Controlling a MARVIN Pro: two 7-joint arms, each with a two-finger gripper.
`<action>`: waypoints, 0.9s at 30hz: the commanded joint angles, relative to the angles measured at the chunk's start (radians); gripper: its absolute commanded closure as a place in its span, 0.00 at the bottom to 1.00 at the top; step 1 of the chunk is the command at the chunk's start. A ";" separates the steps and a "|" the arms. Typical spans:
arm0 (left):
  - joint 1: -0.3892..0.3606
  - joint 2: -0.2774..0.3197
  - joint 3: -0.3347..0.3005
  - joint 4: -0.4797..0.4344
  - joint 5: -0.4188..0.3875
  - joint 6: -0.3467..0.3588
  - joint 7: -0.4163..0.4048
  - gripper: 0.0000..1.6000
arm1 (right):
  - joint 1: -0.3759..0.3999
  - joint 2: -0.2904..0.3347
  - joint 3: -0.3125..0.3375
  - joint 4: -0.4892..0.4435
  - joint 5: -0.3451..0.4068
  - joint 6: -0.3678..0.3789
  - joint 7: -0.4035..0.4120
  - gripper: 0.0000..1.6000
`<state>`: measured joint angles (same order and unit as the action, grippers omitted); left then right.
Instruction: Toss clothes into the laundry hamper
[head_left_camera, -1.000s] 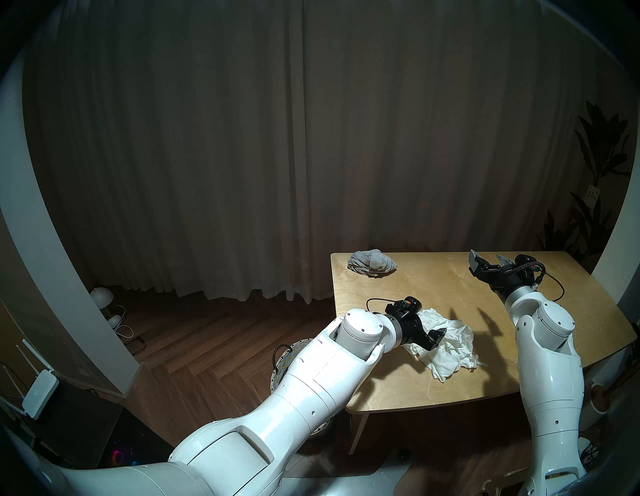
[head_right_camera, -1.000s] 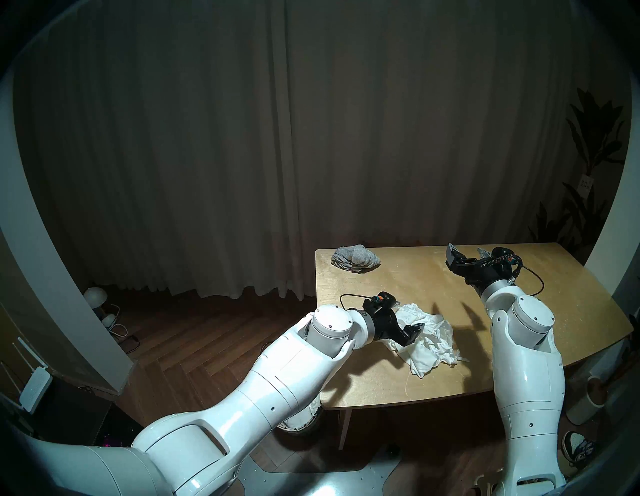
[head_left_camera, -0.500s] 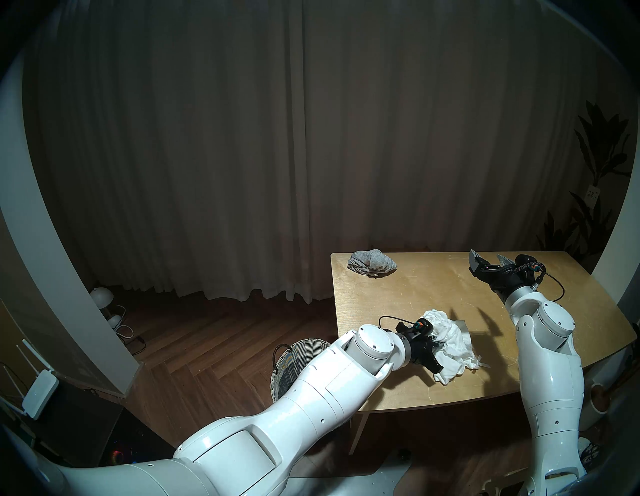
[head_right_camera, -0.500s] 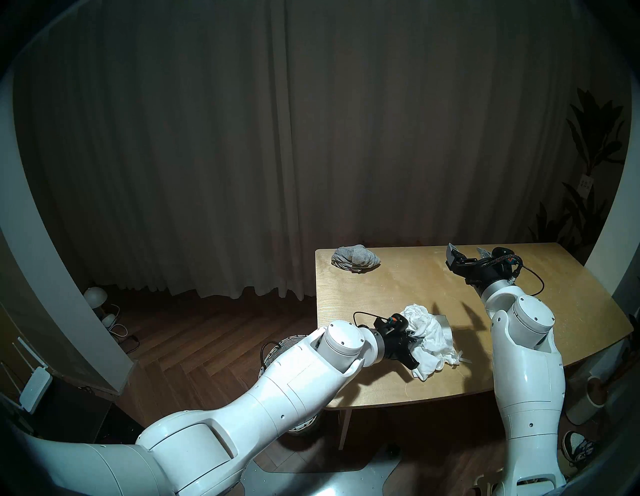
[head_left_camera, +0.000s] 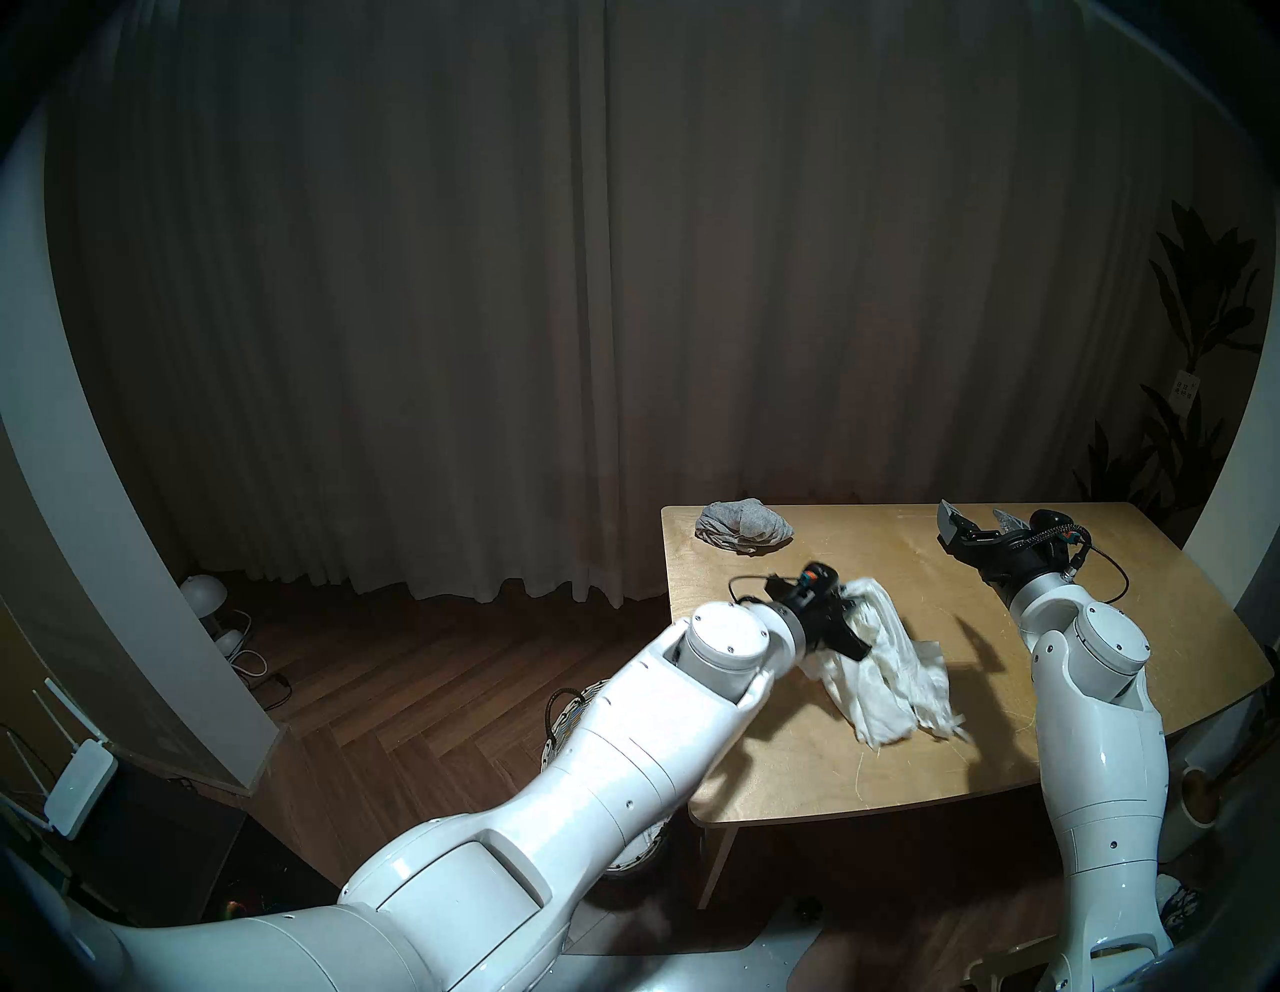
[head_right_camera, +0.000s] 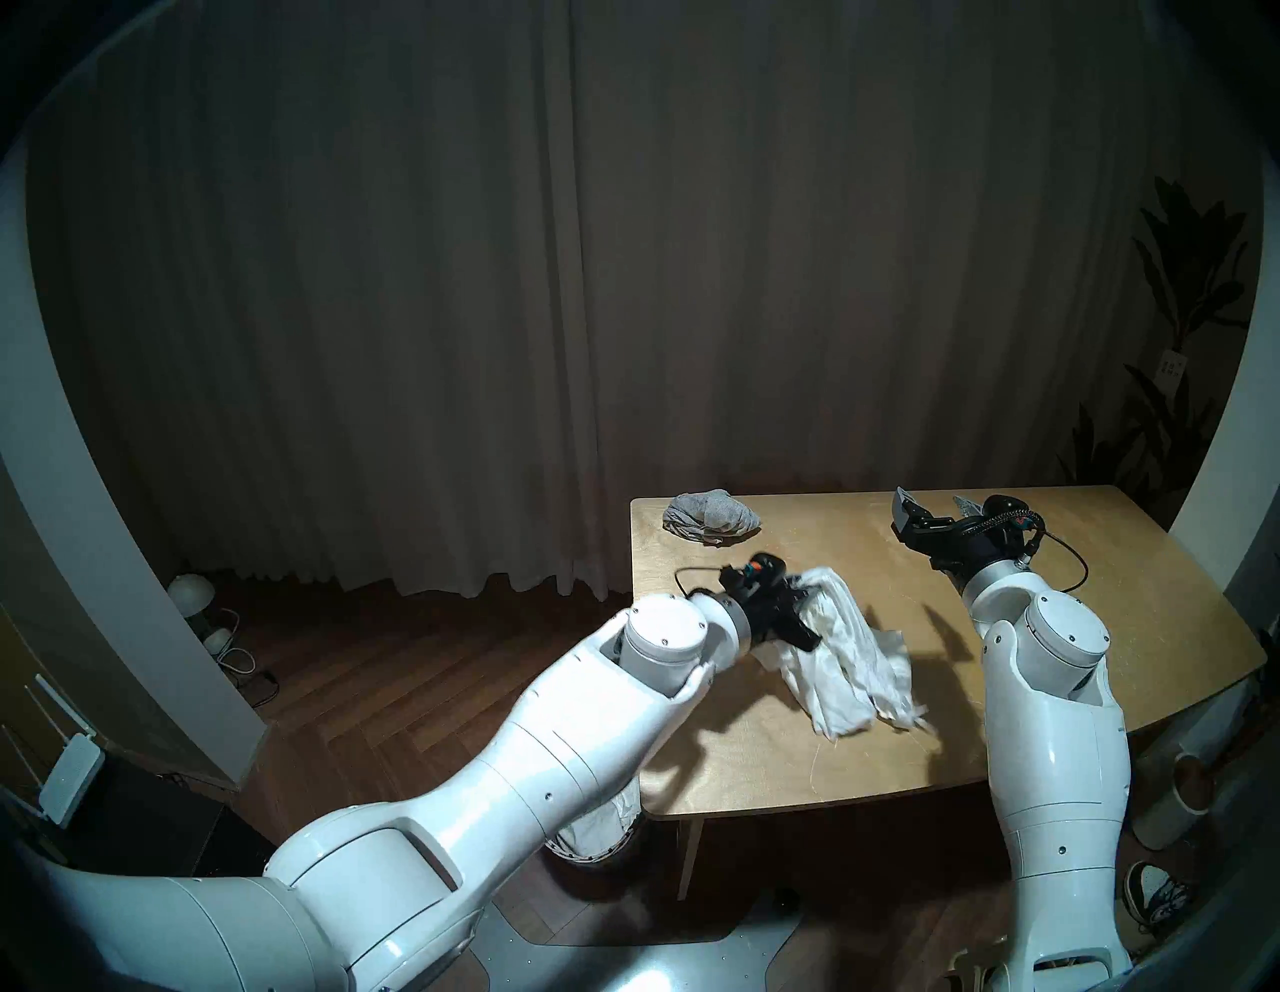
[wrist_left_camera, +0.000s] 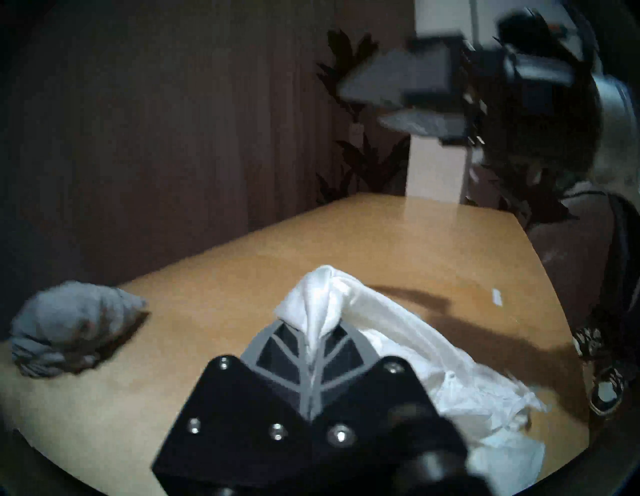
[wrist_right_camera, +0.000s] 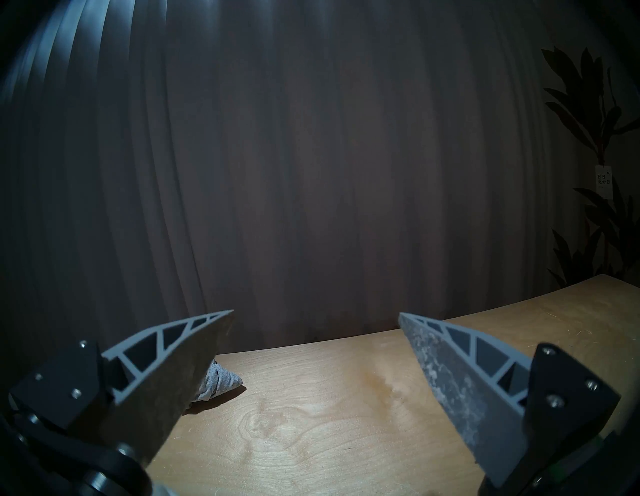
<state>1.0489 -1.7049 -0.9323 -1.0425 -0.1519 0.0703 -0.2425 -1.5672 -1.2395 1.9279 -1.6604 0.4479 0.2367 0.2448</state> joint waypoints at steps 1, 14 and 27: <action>-0.088 0.095 -0.146 -0.114 -0.023 -0.058 0.077 1.00 | 0.010 0.003 0.002 -0.015 0.000 -0.006 0.001 0.00; 0.003 0.218 -0.330 -0.276 -0.066 -0.153 0.195 1.00 | 0.011 0.003 0.003 -0.016 -0.001 -0.008 0.005 0.00; 0.194 0.326 -0.425 -0.409 -0.107 -0.104 0.302 1.00 | 0.010 0.001 0.004 -0.019 -0.002 -0.010 0.004 0.00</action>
<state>1.1442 -1.4517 -1.3224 -1.3715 -0.2426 -0.0588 0.0062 -1.5665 -1.2386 1.9297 -1.6557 0.4479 0.2365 0.2531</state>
